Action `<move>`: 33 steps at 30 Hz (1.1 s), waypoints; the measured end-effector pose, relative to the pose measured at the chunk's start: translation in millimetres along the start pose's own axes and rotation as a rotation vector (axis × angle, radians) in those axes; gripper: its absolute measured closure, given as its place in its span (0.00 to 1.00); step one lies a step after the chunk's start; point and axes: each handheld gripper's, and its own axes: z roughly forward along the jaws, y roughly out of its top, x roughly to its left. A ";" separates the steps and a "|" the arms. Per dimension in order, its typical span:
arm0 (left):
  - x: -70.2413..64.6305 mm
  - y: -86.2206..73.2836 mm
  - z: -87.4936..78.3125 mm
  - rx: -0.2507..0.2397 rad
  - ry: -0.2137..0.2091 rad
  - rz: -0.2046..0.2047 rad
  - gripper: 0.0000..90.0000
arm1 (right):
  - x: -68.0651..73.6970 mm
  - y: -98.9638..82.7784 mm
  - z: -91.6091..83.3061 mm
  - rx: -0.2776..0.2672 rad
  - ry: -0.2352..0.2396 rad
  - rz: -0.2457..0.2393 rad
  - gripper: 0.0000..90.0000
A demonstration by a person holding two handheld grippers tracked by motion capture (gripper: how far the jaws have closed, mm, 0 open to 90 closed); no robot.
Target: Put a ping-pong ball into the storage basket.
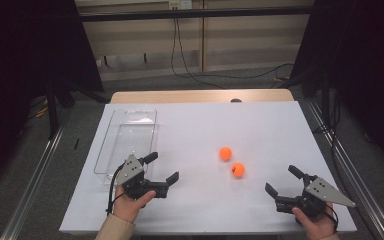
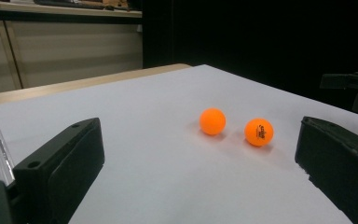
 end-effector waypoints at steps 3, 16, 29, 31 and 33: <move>-1.8 0.4 3.5 0.002 0.002 -0.002 0.01 | 0.2 0.0 0.1 0.000 0.001 -0.003 0.01; -6.4 -0.4 13.1 0.021 -0.008 0.003 0.01 | 0.2 -0.3 0.9 0.002 0.005 -0.003 0.01; -11.1 -1.0 23.6 0.039 -0.025 0.023 0.01 | 0.1 0.3 1.3 0.000 0.006 -0.006 0.01; -11.9 -1.1 26.1 0.040 -0.028 0.019 0.01 | 0.0 0.3 1.3 -0.001 0.006 -0.005 0.01; -13.3 -1.5 30.2 0.044 -0.034 0.020 0.01 | 0.0 0.4 1.4 -0.002 0.006 -0.004 0.01</move>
